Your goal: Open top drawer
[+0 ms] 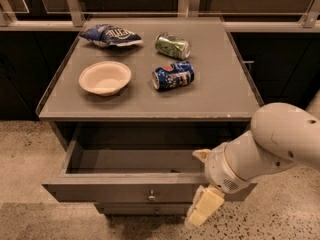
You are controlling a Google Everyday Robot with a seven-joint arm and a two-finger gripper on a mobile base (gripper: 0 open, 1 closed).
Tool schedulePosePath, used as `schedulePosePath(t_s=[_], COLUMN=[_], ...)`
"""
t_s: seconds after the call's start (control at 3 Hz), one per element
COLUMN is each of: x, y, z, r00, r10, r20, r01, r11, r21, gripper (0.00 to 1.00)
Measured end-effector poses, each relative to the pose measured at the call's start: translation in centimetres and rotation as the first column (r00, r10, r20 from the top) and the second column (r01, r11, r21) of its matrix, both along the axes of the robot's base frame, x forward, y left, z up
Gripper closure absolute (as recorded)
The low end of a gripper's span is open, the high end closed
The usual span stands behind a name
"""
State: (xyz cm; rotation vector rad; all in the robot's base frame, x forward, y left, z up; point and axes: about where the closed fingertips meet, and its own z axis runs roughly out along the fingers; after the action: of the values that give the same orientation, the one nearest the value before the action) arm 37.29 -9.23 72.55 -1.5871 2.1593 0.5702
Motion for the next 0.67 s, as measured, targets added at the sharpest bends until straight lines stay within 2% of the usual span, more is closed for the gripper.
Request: schedulePosePath(t_s=[0.33,0.67], x=[-0.2,-0.8], y=[0.7,1.0], z=[-1.1,-2.4], r00=[0.9988,0.9963], r10=[0.042,0.057], r20=[-0.025,-0.064], r01=[-0.041,-0.053], r11=[0.999,0.997], r21=[0.017,0.056], gripper=[0.00,0.00])
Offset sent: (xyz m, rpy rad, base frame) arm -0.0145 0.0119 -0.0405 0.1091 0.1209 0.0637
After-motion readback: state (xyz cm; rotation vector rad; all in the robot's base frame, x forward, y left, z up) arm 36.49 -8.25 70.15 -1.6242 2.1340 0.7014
